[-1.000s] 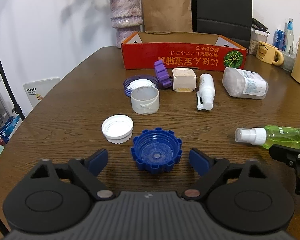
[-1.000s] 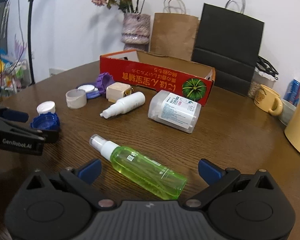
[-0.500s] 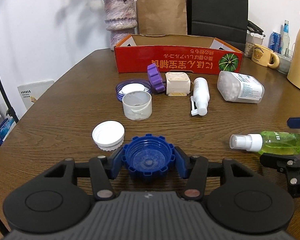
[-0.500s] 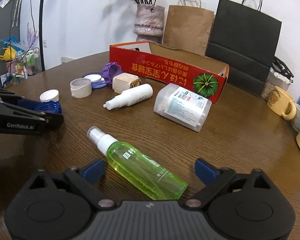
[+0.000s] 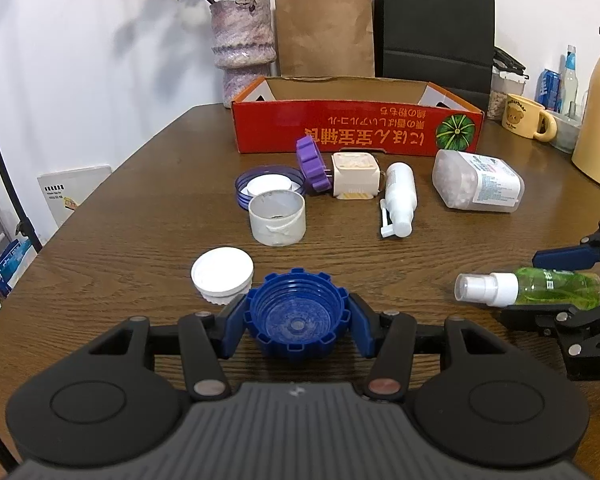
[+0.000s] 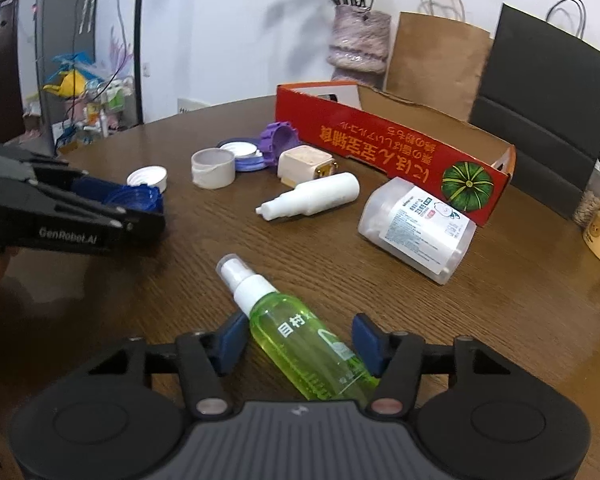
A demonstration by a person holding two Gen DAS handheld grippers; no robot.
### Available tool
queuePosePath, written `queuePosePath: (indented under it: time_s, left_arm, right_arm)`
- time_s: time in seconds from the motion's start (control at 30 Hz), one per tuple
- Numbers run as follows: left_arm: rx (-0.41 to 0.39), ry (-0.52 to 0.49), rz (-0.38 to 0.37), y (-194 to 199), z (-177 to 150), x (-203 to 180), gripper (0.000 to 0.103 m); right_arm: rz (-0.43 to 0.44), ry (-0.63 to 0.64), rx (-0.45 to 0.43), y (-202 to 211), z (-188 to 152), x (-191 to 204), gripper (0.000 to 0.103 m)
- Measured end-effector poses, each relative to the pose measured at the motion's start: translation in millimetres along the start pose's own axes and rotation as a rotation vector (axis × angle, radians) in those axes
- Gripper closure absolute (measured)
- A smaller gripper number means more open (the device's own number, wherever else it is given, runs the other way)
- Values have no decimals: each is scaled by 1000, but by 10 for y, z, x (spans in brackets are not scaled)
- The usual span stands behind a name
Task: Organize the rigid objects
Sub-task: 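Grasp the blue cap with the left tool while the right tool grasps the green spray bottle, then carry the blue cap and green bottle into the red box and release both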
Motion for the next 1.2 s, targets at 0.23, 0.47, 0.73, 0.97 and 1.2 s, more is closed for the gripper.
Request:
queuePosePath:
  time_s: [0.23, 0.47, 0.73, 0.97, 1.2]
  left_arm:
    - [-15, 7, -8, 72, 13, 4, 49]
    - [-35, 17, -8, 175, 25, 47, 49]
    - [-67, 22, -11, 294, 95, 97, 49]
    - [-110, 13, -18, 385, 258, 119, 49]
    - [-161, 3, -11, 442, 514, 151, 49]
  right_arm:
    - [25, 25, 28, 91, -72, 27, 62]
    - [44, -10, 22, 108, -71, 96, 71]
    - [32, -62, -37, 172, 20, 195, 72]
    - [11, -98, -92, 263, 190, 210, 72]
    - [-15, -131, -155, 349, 431, 171, 72]
Point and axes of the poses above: each gripper's, at about its wrist camera, not at the fingertips, and y roughly against the way its jaws point, x to its left, z to its top, the point moved 10 cm from there along -y, roughly the way its jaws point, and after that the axes turned 3 degrees about x, right-handed, at the moved point
